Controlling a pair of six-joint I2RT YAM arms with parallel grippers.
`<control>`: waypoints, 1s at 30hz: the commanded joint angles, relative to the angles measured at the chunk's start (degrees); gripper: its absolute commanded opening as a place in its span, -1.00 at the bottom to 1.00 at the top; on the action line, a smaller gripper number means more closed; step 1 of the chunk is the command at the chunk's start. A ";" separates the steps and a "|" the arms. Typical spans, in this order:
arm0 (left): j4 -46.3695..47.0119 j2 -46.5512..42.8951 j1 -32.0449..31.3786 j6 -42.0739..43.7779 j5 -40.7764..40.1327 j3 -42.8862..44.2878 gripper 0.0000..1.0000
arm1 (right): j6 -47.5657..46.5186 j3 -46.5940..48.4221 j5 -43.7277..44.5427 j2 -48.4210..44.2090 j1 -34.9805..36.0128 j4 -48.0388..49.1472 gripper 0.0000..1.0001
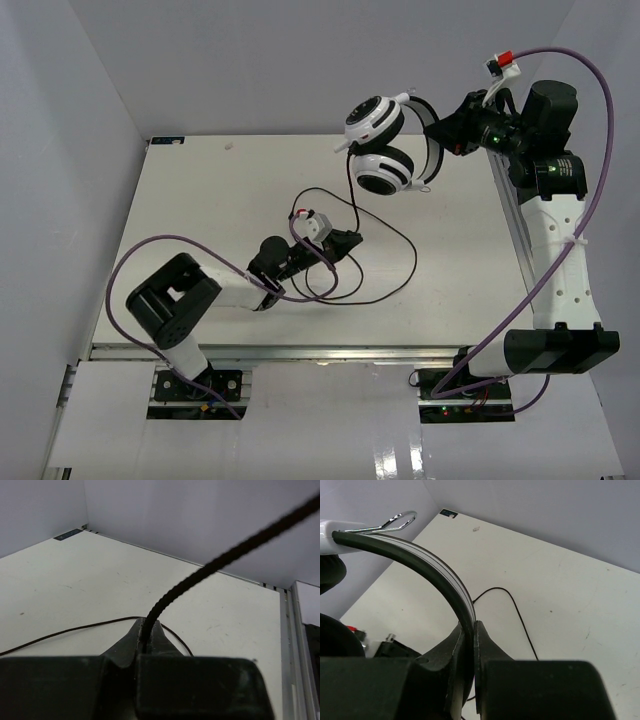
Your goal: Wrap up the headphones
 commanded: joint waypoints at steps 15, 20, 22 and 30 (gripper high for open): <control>-40.38 -17.13 18.42 10.20 21.01 9.73 -1.00 | -30.91 7.45 -24.99 -1.37 5.50 -20.45 -0.85; -60.96 -13.15 22.47 9.61 21.15 24.18 -1.00 | -48.96 -3.11 1.40 -7.48 20.37 -26.22 -0.85; -68.55 -13.42 23.18 9.57 21.95 29.15 -1.00 | -48.68 -11.79 14.05 -10.67 22.52 -21.69 -0.85; -87.72 -17.09 23.59 9.78 27.17 36.72 -1.00 | -41.98 -22.24 47.05 -14.36 25.74 0.02 -0.85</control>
